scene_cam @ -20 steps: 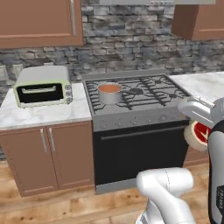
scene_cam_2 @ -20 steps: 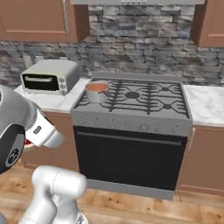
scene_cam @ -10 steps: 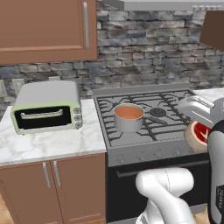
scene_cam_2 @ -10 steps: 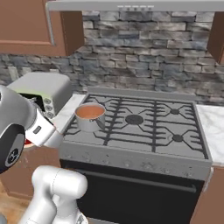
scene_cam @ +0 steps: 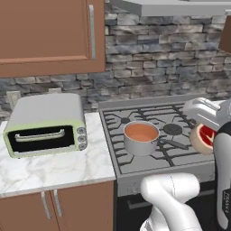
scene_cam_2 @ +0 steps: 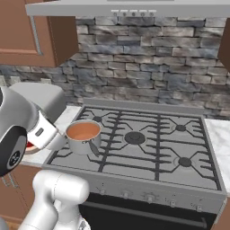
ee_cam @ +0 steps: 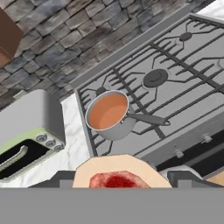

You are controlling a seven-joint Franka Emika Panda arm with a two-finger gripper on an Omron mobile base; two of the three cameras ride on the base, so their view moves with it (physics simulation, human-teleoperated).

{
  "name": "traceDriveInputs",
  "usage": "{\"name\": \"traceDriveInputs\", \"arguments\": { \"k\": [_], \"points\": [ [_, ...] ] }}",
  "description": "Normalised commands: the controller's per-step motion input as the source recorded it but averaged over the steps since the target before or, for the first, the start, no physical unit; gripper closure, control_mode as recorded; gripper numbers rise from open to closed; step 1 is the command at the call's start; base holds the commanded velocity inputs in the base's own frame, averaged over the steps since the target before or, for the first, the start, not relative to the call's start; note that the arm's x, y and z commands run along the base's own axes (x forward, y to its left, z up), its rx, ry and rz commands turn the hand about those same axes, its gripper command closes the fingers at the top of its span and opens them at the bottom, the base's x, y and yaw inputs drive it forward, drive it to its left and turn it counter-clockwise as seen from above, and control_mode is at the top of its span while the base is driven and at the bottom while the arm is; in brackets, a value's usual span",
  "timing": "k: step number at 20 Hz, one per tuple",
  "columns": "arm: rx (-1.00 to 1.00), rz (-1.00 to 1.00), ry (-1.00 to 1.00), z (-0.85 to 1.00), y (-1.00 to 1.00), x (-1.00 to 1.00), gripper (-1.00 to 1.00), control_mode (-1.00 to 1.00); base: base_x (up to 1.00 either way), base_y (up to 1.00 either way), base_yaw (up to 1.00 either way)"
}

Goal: Retrieve the steak from the fridge and place it on the saucepan with marinade on the stove.

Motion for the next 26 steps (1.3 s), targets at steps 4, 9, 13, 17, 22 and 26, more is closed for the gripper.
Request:
{"name": "traceDriveInputs", "arguments": {
  "k": [4,9,13,17,22,26],
  "points": [
    [0.0,0.0,0.0,0.0,0.0,0.0,1.0,1.0,0.99,0.29,0.0],
    [0.0,0.0,0.0,0.0,0.0,0.0,1.0,1.0,0.55,0.16,0.0],
    [0.0,0.0,0.0,0.0,0.0,0.0,1.0,1.0,0.06,0.0,0.0],
    [0.0,0.0,0.0,0.0,0.0,0.0,1.0,1.0,0.04,0.0,0.0],
    [0.0,0.0,0.01,0.0,0.0,0.58,1.0,-1.0,0.0,0.0,0.0],
    [0.0,0.0,0.08,0.0,0.12,0.73,1.0,-1.0,0.0,0.0,0.0]
  ]
}}
